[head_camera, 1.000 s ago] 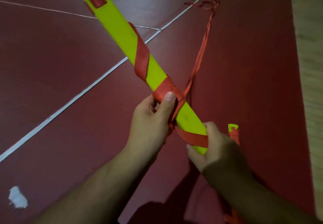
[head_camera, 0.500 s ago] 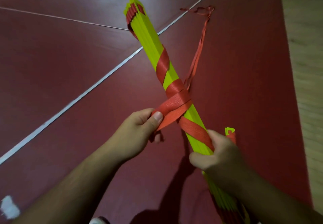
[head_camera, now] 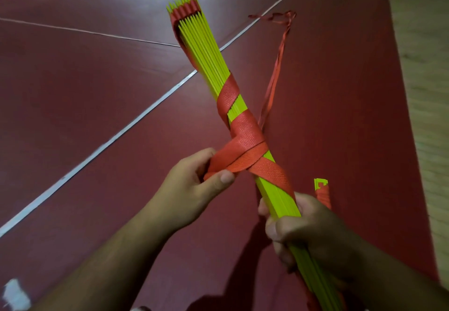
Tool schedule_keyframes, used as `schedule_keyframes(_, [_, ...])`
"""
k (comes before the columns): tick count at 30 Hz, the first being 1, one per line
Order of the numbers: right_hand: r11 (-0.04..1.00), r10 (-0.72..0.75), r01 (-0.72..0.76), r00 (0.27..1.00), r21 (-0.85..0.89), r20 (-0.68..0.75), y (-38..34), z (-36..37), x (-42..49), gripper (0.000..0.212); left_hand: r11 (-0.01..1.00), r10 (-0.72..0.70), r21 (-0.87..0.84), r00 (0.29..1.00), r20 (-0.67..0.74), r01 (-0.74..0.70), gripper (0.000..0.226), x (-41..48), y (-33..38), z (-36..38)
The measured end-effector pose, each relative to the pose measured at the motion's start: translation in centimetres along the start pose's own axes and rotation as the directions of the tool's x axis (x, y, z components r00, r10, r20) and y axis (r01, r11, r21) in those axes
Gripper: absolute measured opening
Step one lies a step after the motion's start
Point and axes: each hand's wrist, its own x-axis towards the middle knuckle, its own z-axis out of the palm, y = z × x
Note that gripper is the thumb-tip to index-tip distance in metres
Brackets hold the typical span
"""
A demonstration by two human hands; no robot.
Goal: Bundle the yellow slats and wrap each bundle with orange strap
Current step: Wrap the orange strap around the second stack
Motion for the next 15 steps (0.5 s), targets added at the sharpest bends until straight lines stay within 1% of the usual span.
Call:
schedule_keyframes(2, [0.995,0.032,-0.041,0.995,0.095,0.098,0.2,0.1,-0.3,0.060,0.998,-0.049,-0.025,0.999,0.001,0.049,0.050,0.2,-0.1,0.3])
schedule_keyframes(3, [0.984,0.051,-0.079,0.984,0.160,0.173,0.3,0.3,-0.5,0.059,0.996,-0.053,-0.065,0.999,0.006,0.054,0.049,0.3,-0.1,0.5])
schedule_keyframes(4, [0.962,0.069,-0.134,0.963,0.239,0.260,0.4,0.4,-0.7,0.056,0.986,-0.056,-0.156,0.998,0.025,0.060,0.056,0.3,-0.1,0.7])
schedule_keyframes(6, [0.883,0.072,-0.259,0.899,0.392,0.432,0.7,0.6,-1.0,0.049,0.910,-0.092,-0.393,0.988,0.124,0.134,0.075,0.2,-0.1,1.2])
schedule_keyframes(8, [0.824,0.038,-0.352,0.816,0.443,0.577,1.0,0.2,-1.1,0.041,0.811,-0.104,-0.542,0.966,0.235,0.219,0.090,-0.1,-0.1,1.5])
schedule_keyframes(9, [0.820,0.023,-0.374,0.778,0.433,0.628,1.0,0.0,-1.1,0.038,0.765,-0.089,-0.598,0.959,0.268,0.238,0.086,-0.3,0.0,1.7])
schedule_keyframes(10, [0.830,0.015,-0.374,0.755,0.413,0.655,1.0,-0.4,-0.9,0.037,0.737,-0.074,-0.633,0.959,0.273,0.237,0.078,-0.5,0.1,1.9])
schedule_keyframes(11, [0.847,0.027,-0.366,0.753,0.384,0.658,1.0,-0.6,-0.7,0.037,0.739,-0.066,-0.637,0.965,0.256,0.219,0.069,-0.6,0.2,1.9])
schedule_keyframes(12, [0.873,0.073,-0.354,0.776,0.337,0.627,0.9,-0.9,-0.4,0.039,0.751,-0.073,-0.628,0.971,0.229,0.205,0.060,-0.5,0.2,2.0])
schedule_keyframes(13, [0.908,0.133,-0.325,0.822,0.265,0.553,1.0,-1.2,0.1,0.041,0.764,-0.099,-0.613,0.975,0.197,0.202,0.053,-0.4,0.3,1.9])
schedule_keyframes(14, [0.958,0.177,-0.254,0.889,0.134,0.422,1.1,-1.4,0.7,0.045,0.787,-0.142,-0.581,0.978,0.154,0.206,0.046,-0.2,0.3,1.8])
schedule_keyframes(15, [0.984,0.176,-0.163,0.959,-0.076,0.221,1.4,-1.7,1.3,0.052,0.819,-0.183,-0.535,0.978,0.097,0.206,0.037,0.0,0.2,1.8])
